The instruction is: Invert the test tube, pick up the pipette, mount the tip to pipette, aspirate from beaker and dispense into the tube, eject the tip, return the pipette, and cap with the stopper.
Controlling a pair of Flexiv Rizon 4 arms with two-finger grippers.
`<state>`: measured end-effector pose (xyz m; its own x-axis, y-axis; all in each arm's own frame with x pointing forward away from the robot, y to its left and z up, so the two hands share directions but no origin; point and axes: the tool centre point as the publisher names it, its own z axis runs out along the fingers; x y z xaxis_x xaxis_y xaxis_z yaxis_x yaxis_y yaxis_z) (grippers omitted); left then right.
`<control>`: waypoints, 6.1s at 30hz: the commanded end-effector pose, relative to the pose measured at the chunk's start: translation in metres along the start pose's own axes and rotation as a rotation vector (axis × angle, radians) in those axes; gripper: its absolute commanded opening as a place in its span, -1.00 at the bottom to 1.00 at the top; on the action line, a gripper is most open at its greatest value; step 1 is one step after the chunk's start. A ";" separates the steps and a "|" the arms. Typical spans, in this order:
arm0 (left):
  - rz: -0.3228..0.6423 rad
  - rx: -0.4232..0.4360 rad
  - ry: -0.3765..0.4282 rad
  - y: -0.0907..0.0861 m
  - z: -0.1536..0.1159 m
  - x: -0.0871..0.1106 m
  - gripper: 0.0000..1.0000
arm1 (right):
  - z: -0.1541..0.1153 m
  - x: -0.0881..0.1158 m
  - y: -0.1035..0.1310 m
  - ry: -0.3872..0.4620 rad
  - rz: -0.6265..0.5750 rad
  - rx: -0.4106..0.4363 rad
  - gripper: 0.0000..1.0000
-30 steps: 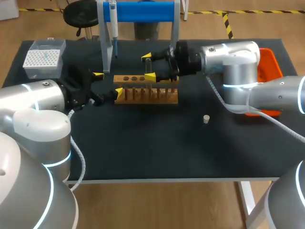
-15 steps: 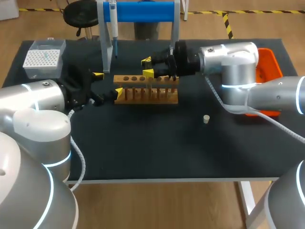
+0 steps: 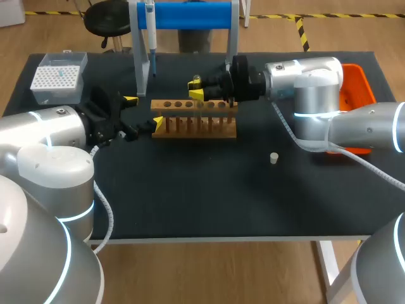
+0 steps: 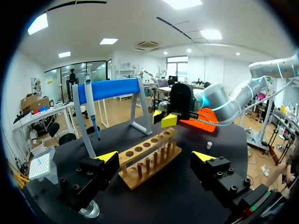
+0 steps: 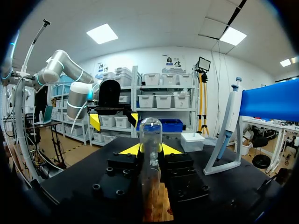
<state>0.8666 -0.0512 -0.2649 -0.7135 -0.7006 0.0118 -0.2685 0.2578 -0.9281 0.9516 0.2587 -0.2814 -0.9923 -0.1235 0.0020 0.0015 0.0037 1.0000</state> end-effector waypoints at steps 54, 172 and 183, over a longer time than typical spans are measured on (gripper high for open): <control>-0.001 0.001 -0.001 0.000 0.001 0.000 1.00 | -0.010 0.012 0.067 -0.047 0.014 -0.019 -1.00; -0.001 0.001 -0.001 0.000 0.001 0.000 1.00 | -0.044 0.054 0.064 0.019 1.566 -0.020 -1.00; -0.001 0.001 -0.001 0.000 0.001 0.000 1.00 | -0.048 0.054 0.066 0.008 1.549 -0.005 -1.00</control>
<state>0.8667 -0.0512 -0.2650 -0.7135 -0.7006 0.0117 -0.2684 0.2578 -0.9282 0.9046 0.2072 -0.2188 -0.0186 -0.0136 0.9997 0.9919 0.1255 0.0201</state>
